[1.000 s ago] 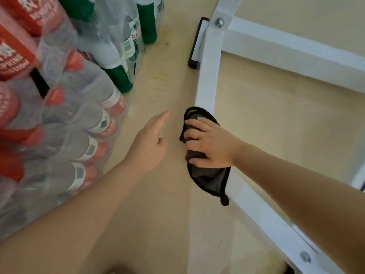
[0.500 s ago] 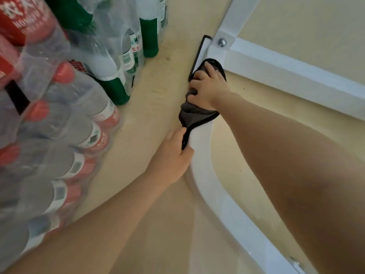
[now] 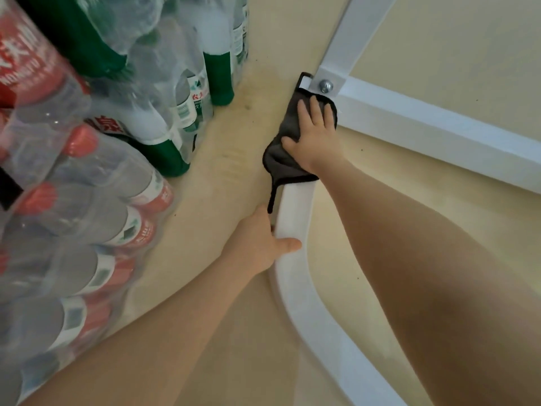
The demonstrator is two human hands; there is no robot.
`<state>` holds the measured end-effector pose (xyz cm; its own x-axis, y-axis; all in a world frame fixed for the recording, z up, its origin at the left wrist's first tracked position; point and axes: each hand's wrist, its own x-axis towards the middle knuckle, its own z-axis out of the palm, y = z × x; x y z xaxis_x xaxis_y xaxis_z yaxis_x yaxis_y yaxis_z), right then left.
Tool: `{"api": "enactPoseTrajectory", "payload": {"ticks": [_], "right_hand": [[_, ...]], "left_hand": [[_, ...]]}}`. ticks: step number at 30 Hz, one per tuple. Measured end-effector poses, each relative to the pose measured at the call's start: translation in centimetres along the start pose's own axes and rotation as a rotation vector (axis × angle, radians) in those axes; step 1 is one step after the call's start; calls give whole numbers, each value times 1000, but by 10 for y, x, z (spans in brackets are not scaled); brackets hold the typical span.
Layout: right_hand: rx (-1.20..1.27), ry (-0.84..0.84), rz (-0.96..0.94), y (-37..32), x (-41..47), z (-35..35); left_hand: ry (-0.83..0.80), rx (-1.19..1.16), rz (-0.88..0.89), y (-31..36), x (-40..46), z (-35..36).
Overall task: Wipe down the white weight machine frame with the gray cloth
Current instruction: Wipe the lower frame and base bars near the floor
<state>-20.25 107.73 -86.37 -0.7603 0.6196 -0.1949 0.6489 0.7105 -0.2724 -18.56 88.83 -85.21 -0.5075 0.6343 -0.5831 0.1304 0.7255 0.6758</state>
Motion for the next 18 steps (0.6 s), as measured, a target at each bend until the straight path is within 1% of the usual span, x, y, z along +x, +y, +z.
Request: {"api": "enactPoseTrajectory", "payload": {"ticks": [3, 6, 10, 11, 12, 16, 18], "right_hand": [[113, 10, 48, -3, -21, 4], [178, 3, 111, -13, -54, 20], [170, 18, 205, -22, -48, 19], [164, 24, 218, -23, -41, 16], [165, 28, 223, -23, -34, 13], [186, 6, 221, -23, -29, 9], [188, -7, 202, -22, -44, 11]], "left_hand": [[5, 32, 41, -1, -6, 3], [-8, -9, 71, -4, -9, 1], [-175, -203, 93, -16, -17, -3], [-191, -212, 100, -18, -19, -2], [-175, -199, 108, -20, -21, -1], [31, -30, 136, -16, -29, 6], [6, -80, 132, -23, -34, 3]]}}
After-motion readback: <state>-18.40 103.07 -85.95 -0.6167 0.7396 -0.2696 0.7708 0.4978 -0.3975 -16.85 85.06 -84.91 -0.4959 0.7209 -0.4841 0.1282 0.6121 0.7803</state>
